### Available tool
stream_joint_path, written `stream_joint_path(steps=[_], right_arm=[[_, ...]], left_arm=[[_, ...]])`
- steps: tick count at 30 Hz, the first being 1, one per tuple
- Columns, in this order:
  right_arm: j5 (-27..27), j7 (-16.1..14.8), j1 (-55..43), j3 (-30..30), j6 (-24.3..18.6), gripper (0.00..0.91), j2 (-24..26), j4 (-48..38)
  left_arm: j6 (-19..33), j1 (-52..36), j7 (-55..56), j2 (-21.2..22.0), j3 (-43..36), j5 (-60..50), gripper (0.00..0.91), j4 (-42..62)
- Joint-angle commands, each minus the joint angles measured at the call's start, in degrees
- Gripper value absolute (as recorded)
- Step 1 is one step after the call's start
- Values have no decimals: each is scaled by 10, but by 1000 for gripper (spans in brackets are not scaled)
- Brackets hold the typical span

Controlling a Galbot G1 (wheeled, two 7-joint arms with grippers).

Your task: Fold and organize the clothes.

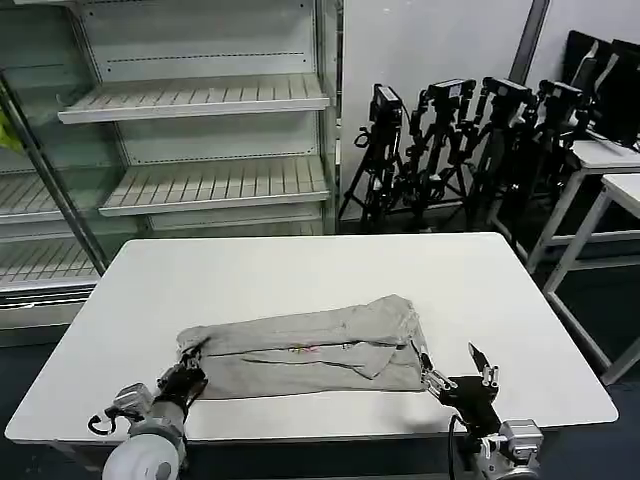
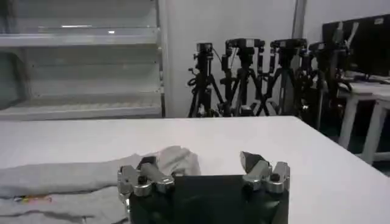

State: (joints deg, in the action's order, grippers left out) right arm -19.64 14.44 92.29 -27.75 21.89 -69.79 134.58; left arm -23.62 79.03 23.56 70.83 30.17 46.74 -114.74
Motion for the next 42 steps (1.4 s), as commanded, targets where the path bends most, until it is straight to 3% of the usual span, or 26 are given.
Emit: stream_joint_path(steps=[1,15,21,25,32,42], right_arm=[[0,0,5,-1,-1,907,-4,4],[-3,1,2,-3,-3,907,-8,4],[-4,1,2,-4,-3,907,-9,5],[-3,1,6,-5,-3,907,-10,6],[4,1,21,-6,-6,907,-19,6],[11,-1,41,-21,-21,907,-26,1]], left_arm=[[1,9,3,-15,61,86,40,-39],[-20,14,-4,-130,268,223,40,7],[-31,20,-9,-147,294,265,40,11],[-38,22,-9,-126,266,318,40,-46],[-40,15,-5,-49,136,392,40,-137],[-17,-80,1,46,-50,307,40,-77]])
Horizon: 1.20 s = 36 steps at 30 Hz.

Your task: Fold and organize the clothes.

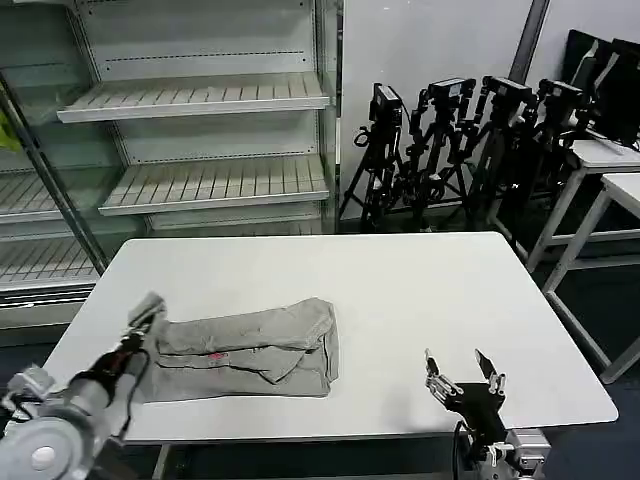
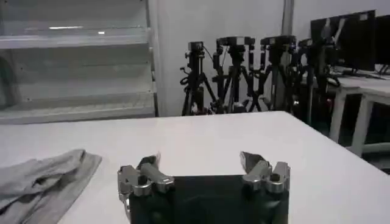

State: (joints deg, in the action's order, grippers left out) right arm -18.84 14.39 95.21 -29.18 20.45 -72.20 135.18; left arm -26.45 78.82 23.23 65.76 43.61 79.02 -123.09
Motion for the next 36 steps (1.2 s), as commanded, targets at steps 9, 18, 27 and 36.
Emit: stream_joint_path(steps=[9,18,27,36], right_arm=[[-2,0,7,-11,-8,907,1,-13],[-6,0,-1,-9,-7,907,5,-21],[-7,0,-3,-7,-6,907,9,-17],[-7,0,-12,7,-6,907,7,-18]], left_arm=[[26,-128,14,131,-247,-73,40,75],[22,-131,12,138,-275,-94,605,86],[30,-126,-17,122,-253,-99,907,39],[34,-85,-23,78,-166,-80,907,-32]])
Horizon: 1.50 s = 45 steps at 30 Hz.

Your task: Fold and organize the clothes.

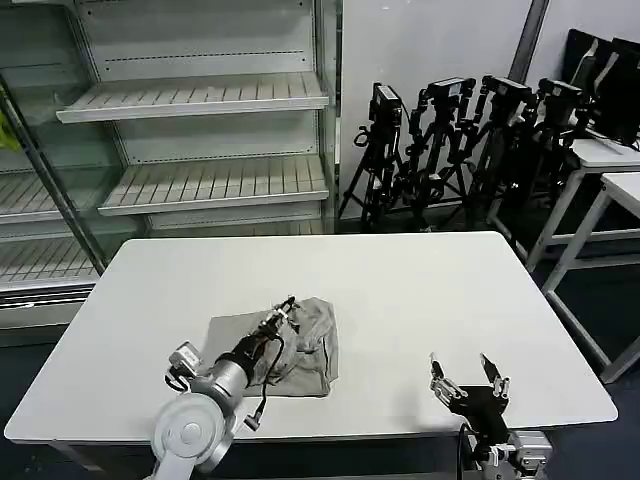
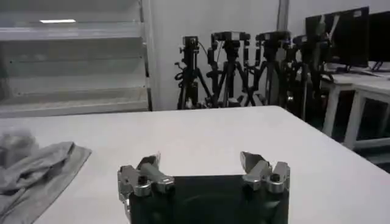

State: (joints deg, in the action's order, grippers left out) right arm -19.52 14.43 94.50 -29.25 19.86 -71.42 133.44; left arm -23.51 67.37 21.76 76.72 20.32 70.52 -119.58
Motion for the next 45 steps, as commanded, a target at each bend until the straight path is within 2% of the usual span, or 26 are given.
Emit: stream_joint_path(steps=[1,10,13,26,42,43,44,45], right_arm=[[1,0,-8,11,0,907,-2,-3],[8,-2,-18,35,-2,907,-9,-14],[8,-3,-17,35,-4,907,-10,-14],[8,-2,3,6,-7,907,-6,3],[8,-1,15,1,-4,907,-11,21],[9,-1,16,1,-4,907,-12,23],[9,0,17,1,-5,907,-12,23],[9,-1,17,1,-5,907,-13,24]], left_arm=[[-2,46,-8,-45,83,3,907,-76],[-65,148,0,-130,208,-13,907,-69],[-79,173,-2,-136,218,-13,907,-58],[-76,140,-15,-84,157,-27,907,30],[-45,95,-18,-35,114,-1,907,36],[-37,93,-18,-33,113,-1,786,36],[-33,91,-18,-32,113,-1,786,37],[-30,90,-18,-32,114,-1,222,39]])
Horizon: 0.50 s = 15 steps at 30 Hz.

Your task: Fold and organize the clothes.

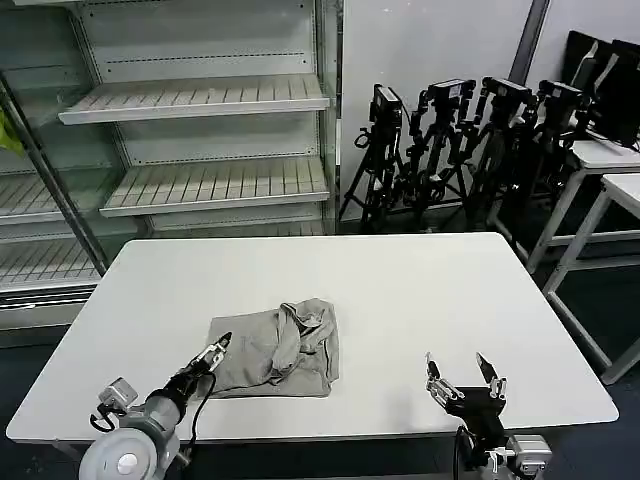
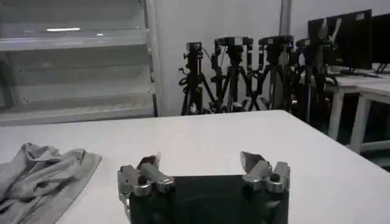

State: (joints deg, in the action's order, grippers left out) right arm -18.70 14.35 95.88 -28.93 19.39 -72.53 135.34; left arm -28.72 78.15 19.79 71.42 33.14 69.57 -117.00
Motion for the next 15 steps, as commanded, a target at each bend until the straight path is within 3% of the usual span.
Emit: stream_joint_path(steps=[1,2,3,15], right_arm=[[1,0,5,-1,0,907,-3,6],[3,0,7,0,0,907,-4,6],[4,0,7,0,0,907,-5,6],[12,1,13,6,0,907,-11,17]], left_arm=[[31,-22,3,22,-14,8,151,18],[34,-23,3,22,-14,8,60,21],[36,-25,3,22,-14,8,40,24],[53,-31,2,29,-8,28,40,29]])
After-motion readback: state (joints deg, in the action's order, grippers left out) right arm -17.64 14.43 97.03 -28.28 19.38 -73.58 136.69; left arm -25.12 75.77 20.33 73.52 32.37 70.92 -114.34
